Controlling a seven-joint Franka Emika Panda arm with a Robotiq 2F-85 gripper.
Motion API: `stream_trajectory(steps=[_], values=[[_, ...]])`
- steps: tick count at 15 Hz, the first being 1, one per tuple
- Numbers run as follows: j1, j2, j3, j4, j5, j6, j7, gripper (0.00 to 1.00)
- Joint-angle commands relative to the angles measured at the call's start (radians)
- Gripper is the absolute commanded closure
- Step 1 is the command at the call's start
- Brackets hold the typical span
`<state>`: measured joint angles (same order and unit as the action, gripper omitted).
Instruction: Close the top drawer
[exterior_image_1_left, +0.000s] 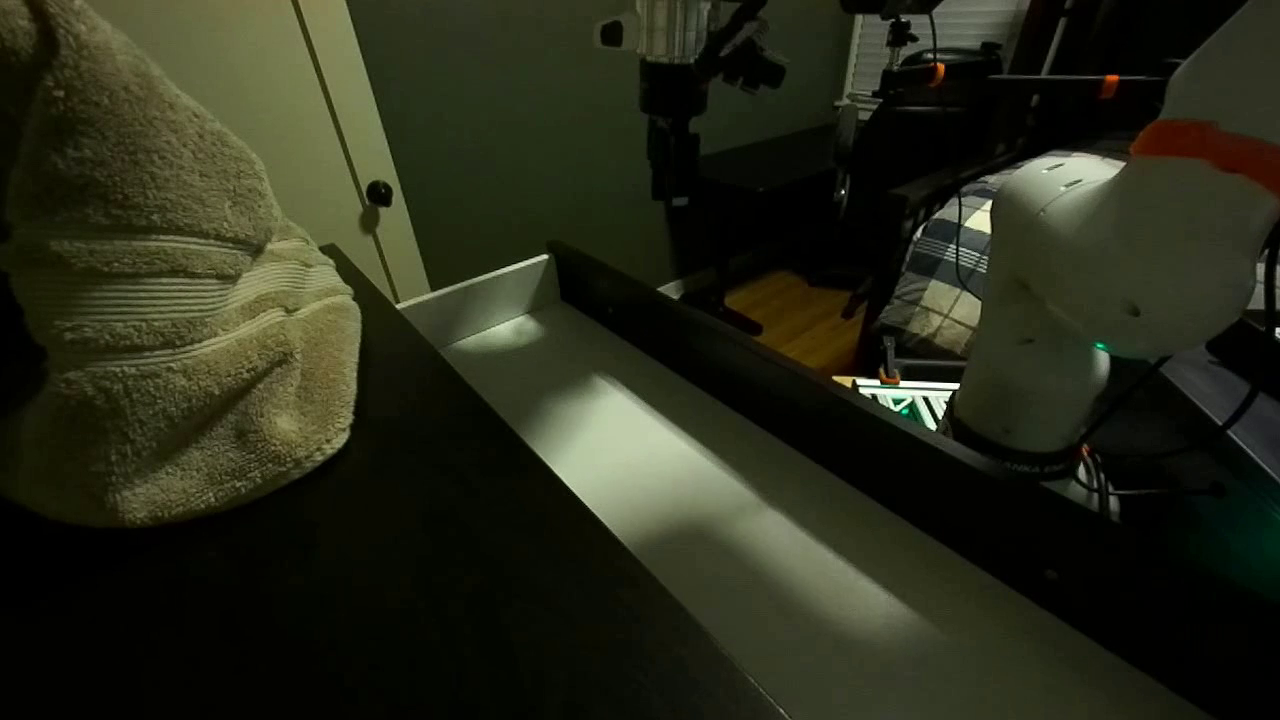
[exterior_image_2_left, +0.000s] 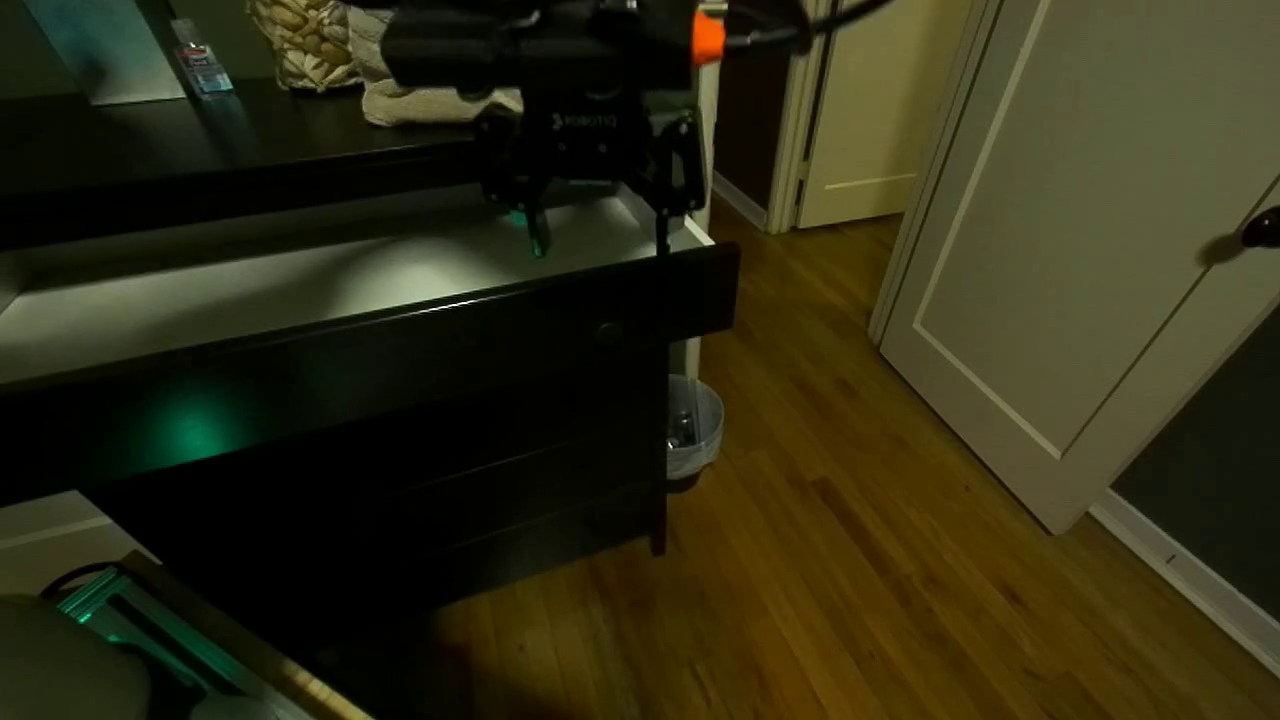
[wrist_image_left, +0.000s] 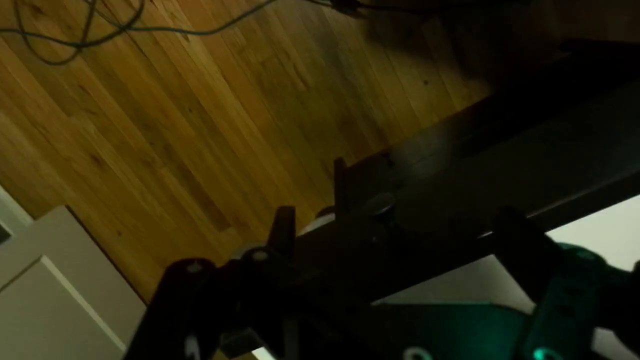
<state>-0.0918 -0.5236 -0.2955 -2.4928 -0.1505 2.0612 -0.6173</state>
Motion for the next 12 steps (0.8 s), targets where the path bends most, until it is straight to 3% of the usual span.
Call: stream_trajectory(steps=[1, 8, 12], values=[[0.029, -0.054, -0.064, -0.127, 0.11, 0.103, -0.129, 0.0], [0.069, -0.001, -0.091, -0.246, 0.222, 0.347, -0.346, 0.0], [0.138, 0.047, -0.109, -0.251, 0.288, 0.416, -0.484, 0.0]])
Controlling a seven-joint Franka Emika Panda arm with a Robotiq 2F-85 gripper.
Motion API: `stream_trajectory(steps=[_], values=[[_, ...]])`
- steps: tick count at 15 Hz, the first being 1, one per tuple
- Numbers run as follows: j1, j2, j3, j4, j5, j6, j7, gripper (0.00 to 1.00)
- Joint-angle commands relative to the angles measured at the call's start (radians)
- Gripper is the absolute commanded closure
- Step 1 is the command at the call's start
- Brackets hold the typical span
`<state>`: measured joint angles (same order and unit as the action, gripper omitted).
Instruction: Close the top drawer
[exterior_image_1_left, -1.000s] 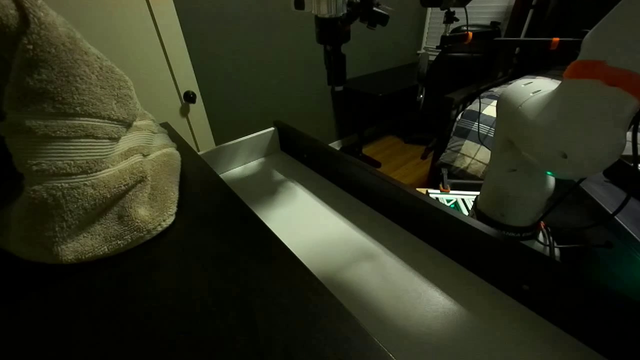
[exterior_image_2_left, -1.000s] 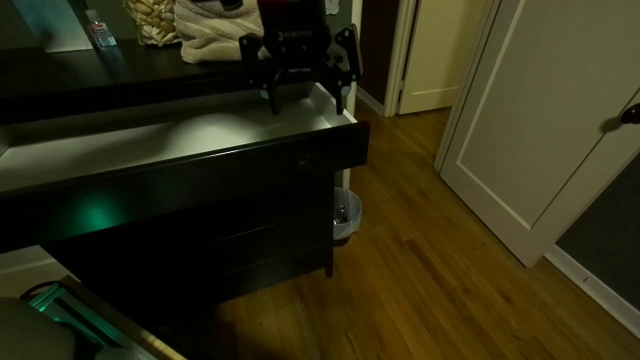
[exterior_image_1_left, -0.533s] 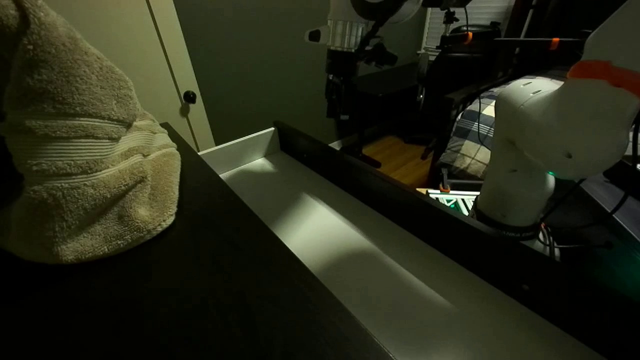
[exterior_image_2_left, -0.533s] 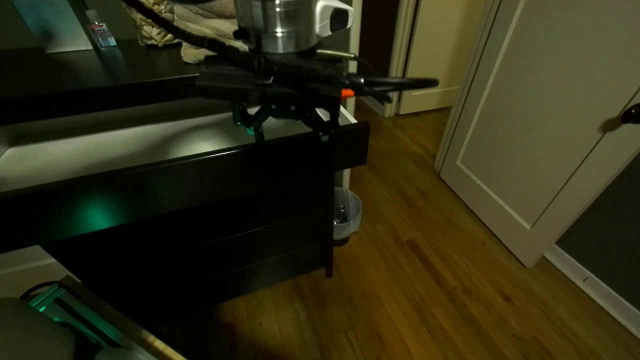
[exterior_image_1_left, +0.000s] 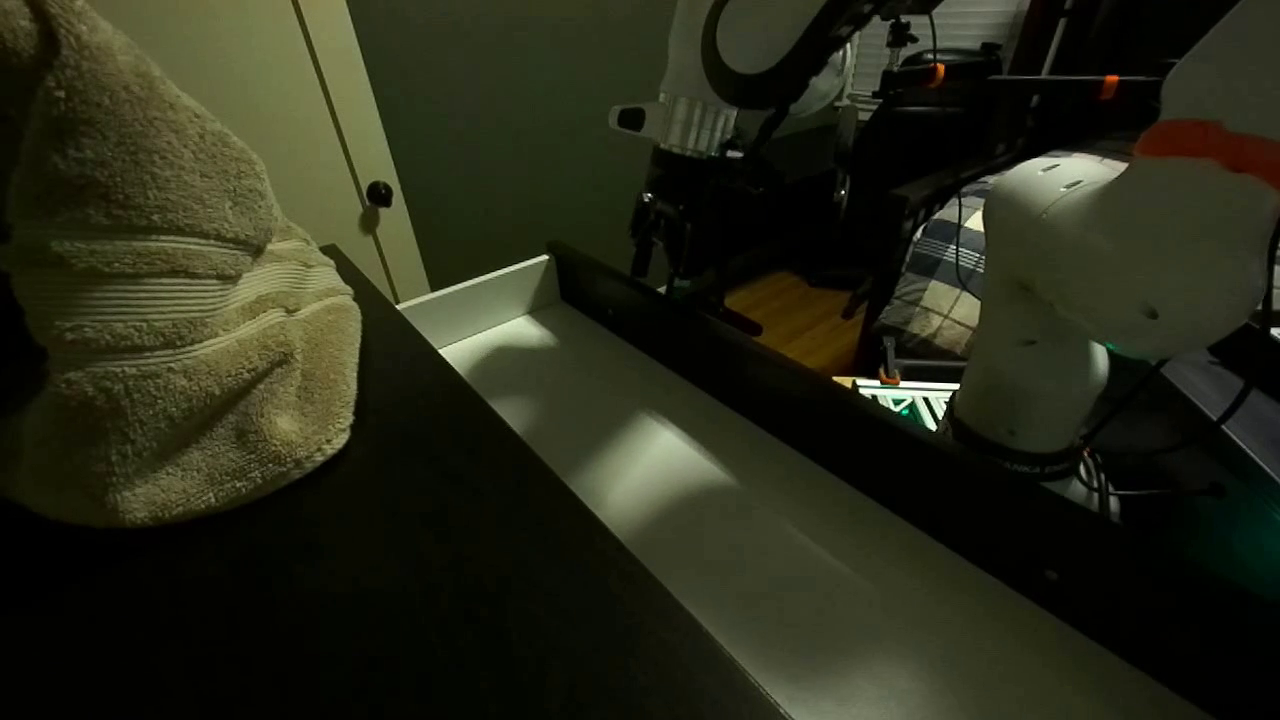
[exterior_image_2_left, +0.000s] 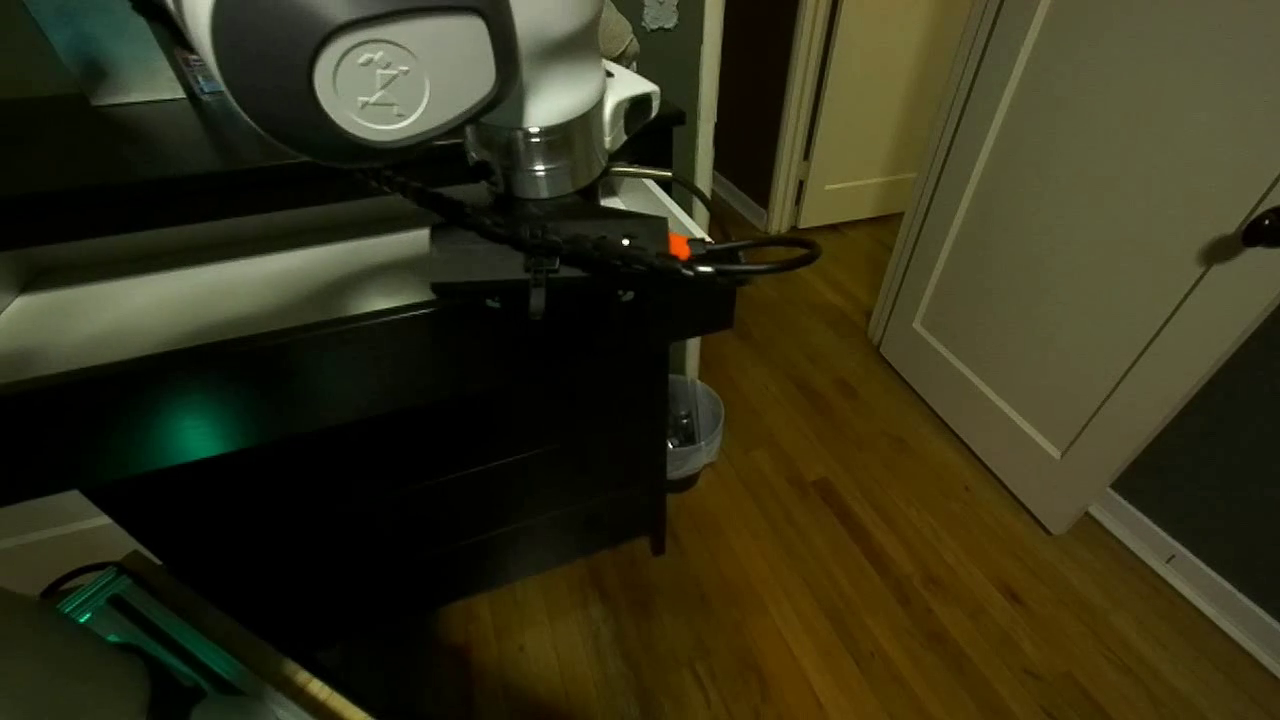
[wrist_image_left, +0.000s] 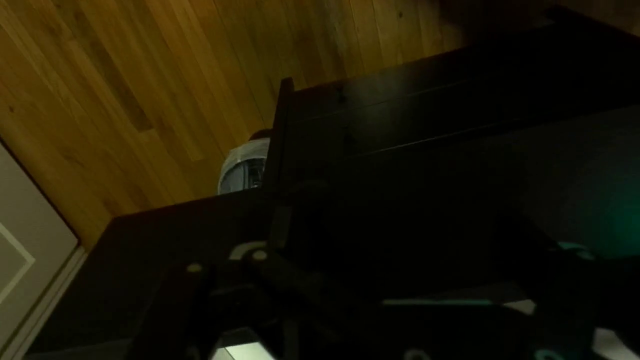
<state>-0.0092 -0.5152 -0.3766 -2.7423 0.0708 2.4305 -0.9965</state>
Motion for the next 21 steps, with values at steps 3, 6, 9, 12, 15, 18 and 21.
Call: stream_trajectory(steps=[3, 6, 9, 12, 15, 18, 21], values=[[0.103, 0.055, -0.042, -0.001, 0.153, 0.065, -0.195, 0.0], [0.147, 0.066, -0.047, 0.0, 0.258, 0.062, -0.274, 0.0], [0.186, 0.084, -0.034, 0.012, 0.356, 0.059, -0.343, 0.0], [0.153, 0.072, 0.004, 0.009, 0.365, 0.039, -0.343, 0.0], [0.147, 0.075, 0.019, 0.012, 0.369, 0.04, -0.345, 0.0], [0.142, 0.075, 0.018, 0.012, 0.368, 0.04, -0.345, 0.0], [0.142, 0.075, 0.019, 0.012, 0.368, 0.04, -0.345, 0.0]])
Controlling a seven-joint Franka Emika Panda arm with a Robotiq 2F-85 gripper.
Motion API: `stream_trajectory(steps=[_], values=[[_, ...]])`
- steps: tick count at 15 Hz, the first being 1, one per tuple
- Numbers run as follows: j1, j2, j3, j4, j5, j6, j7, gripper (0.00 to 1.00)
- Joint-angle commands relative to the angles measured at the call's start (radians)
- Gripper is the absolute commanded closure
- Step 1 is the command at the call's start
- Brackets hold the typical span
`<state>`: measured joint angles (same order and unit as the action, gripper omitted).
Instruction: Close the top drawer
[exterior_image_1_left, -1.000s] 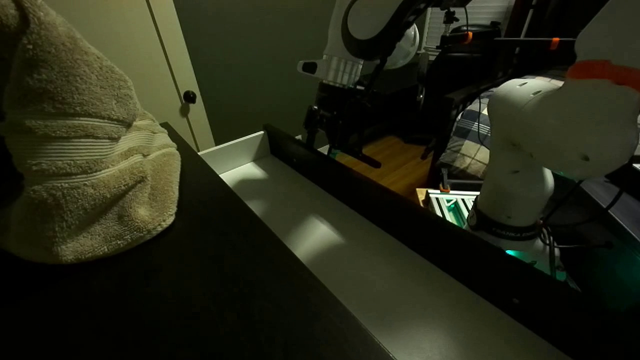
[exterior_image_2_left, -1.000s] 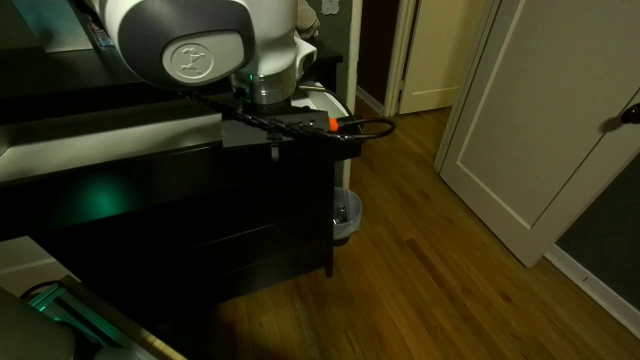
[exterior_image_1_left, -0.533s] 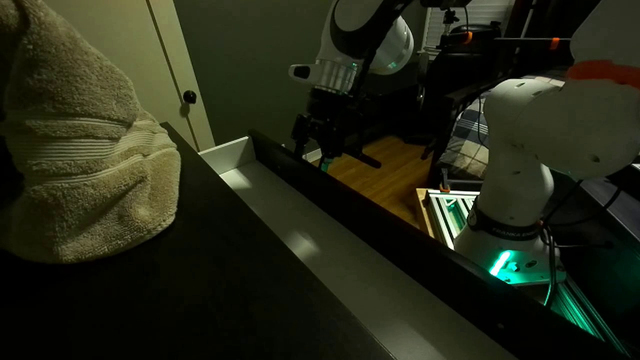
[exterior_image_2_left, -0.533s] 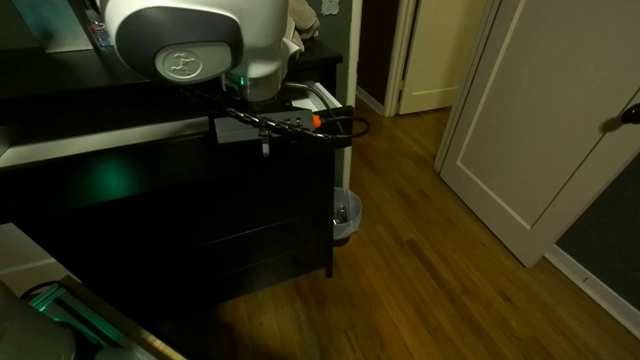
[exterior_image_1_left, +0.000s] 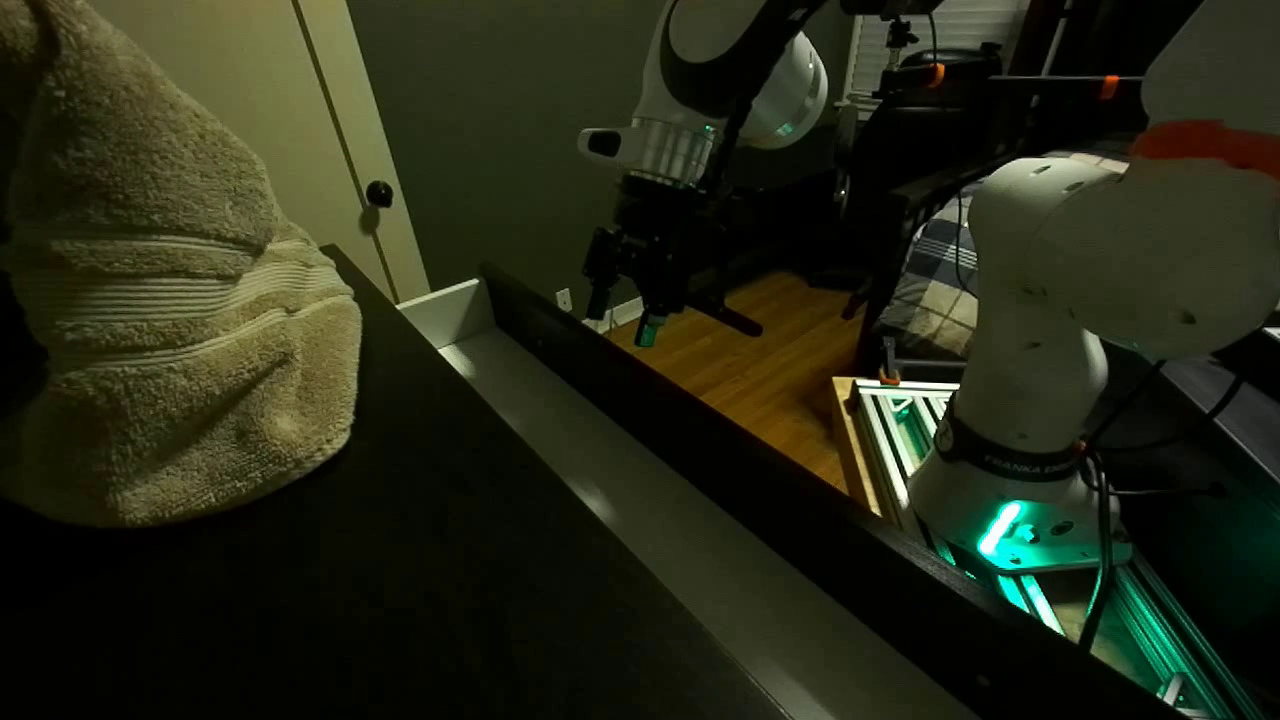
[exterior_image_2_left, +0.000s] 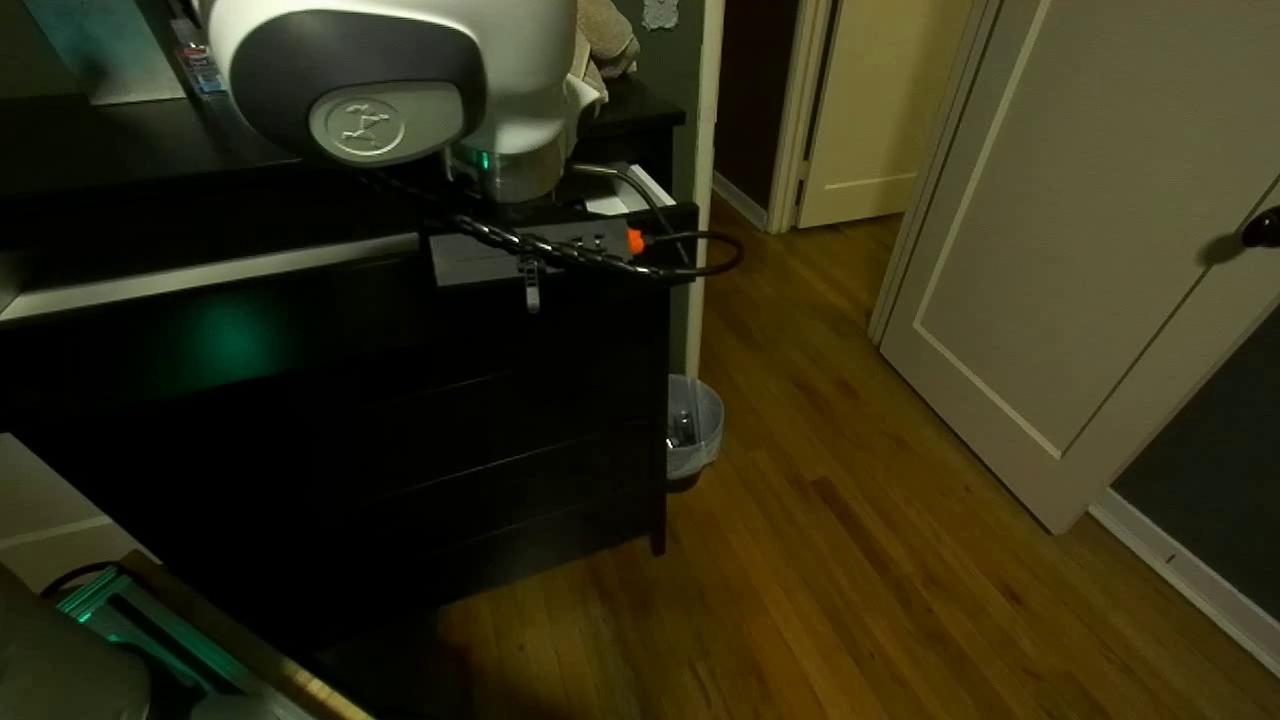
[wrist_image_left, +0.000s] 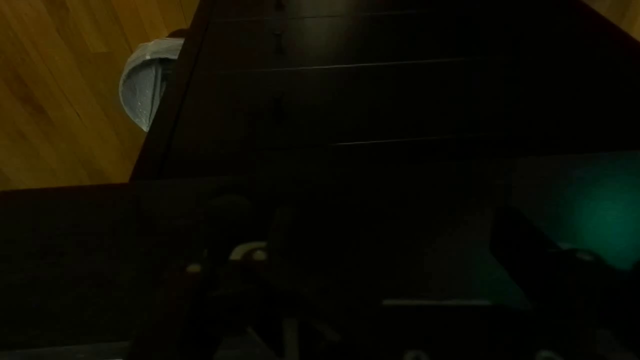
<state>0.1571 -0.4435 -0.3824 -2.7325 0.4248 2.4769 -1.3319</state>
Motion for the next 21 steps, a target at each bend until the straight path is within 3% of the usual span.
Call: stream_trajectory(steps=[1, 8, 12, 17, 18, 21], values=[[-0.024, 0.003, 0.025, 0.002, 0.014, -0.007, -0.009, 0.0], [0.076, 0.073, 0.021, 0.016, 0.168, 0.019, -0.146, 0.0], [0.133, 0.135, 0.045, 0.041, 0.363, 0.062, -0.311, 0.0], [0.111, 0.23, 0.146, 0.112, 0.622, 0.057, -0.494, 0.0], [0.175, 0.244, 0.093, 0.123, 0.646, 0.073, -0.511, 0.0], [0.191, 0.295, 0.106, 0.166, 0.763, 0.073, -0.568, 0.0]])
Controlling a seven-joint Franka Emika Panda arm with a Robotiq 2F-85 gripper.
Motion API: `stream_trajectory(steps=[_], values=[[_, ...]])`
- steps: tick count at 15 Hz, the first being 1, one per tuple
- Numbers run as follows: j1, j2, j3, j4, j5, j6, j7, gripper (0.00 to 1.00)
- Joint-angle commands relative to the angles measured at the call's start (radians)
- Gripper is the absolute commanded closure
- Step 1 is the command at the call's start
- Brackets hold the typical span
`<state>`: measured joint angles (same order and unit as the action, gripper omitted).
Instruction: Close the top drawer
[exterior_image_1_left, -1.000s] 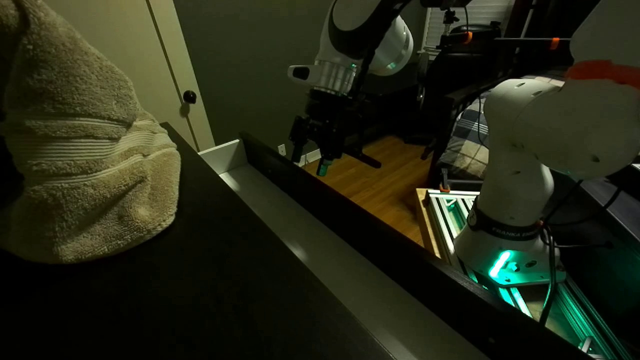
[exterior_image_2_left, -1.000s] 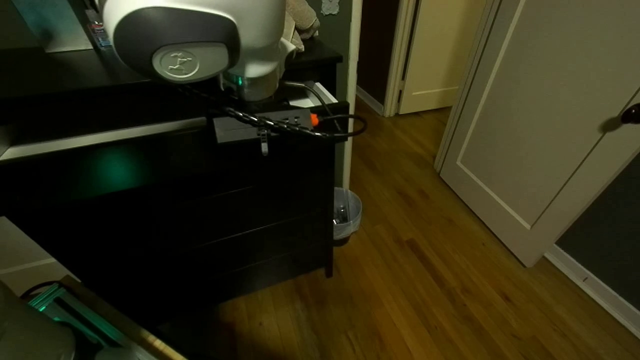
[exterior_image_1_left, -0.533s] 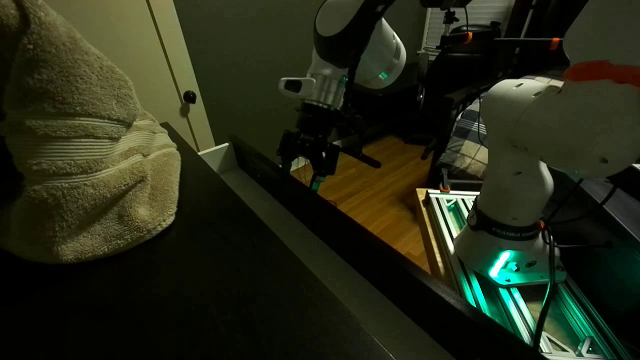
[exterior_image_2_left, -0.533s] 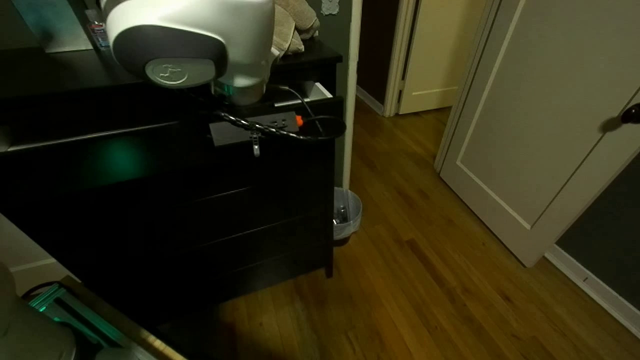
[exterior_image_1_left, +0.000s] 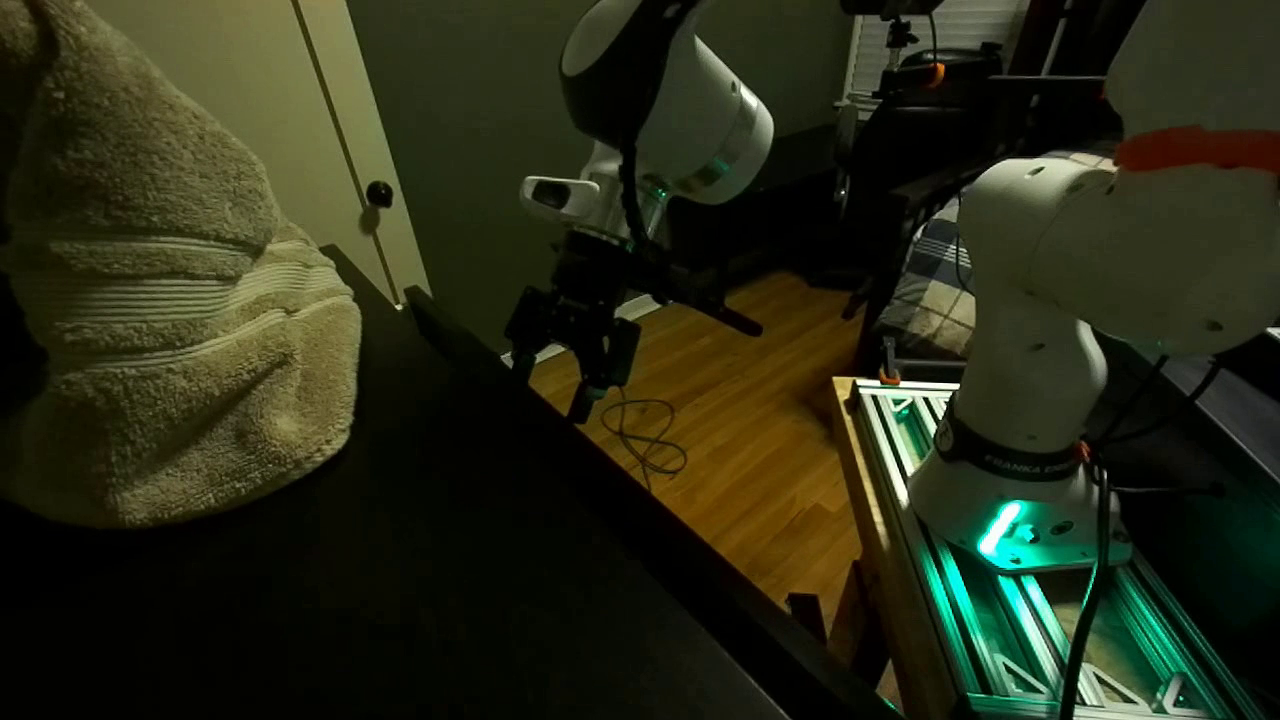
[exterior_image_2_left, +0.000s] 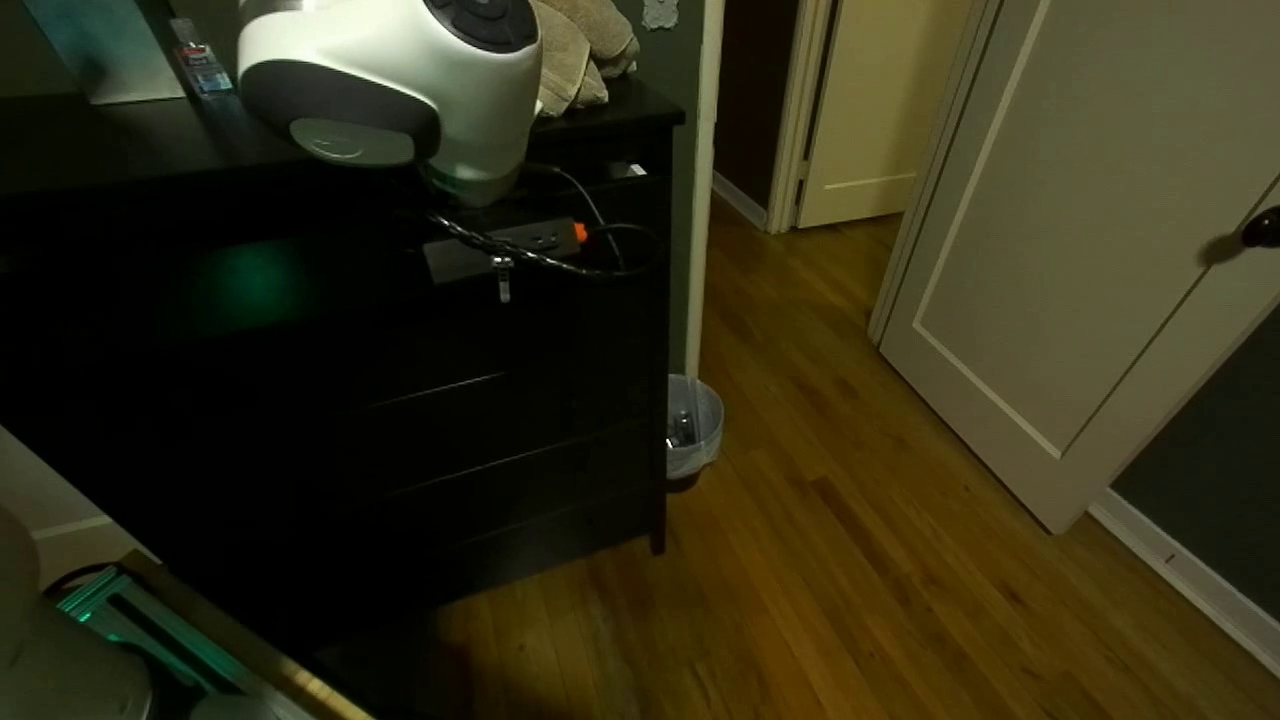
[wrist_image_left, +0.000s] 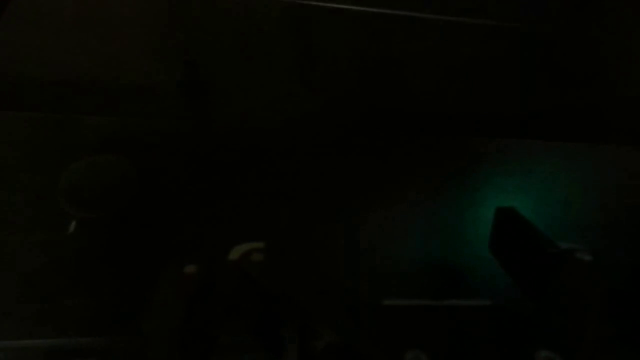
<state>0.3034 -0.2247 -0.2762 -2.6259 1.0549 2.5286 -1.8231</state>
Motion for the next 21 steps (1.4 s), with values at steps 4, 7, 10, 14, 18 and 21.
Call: stream_trajectory(steps=[4, 7, 10, 14, 18, 21], values=[[0.072, 0.135, 0.018, 0.101, 0.306, 0.07, -0.13, 0.0], [0.092, 0.174, 0.03, 0.132, 0.44, 0.085, -0.205, 0.0], [0.105, 0.208, 0.041, 0.163, 0.587, 0.086, -0.313, 0.0], [0.104, 0.247, 0.047, 0.194, 0.788, 0.046, -0.481, 0.0], [0.098, 0.255, 0.045, 0.171, 0.767, 0.061, -0.494, 0.0], [-0.077, 0.197, 0.189, 0.124, 0.529, 0.117, -0.334, 0.0]])
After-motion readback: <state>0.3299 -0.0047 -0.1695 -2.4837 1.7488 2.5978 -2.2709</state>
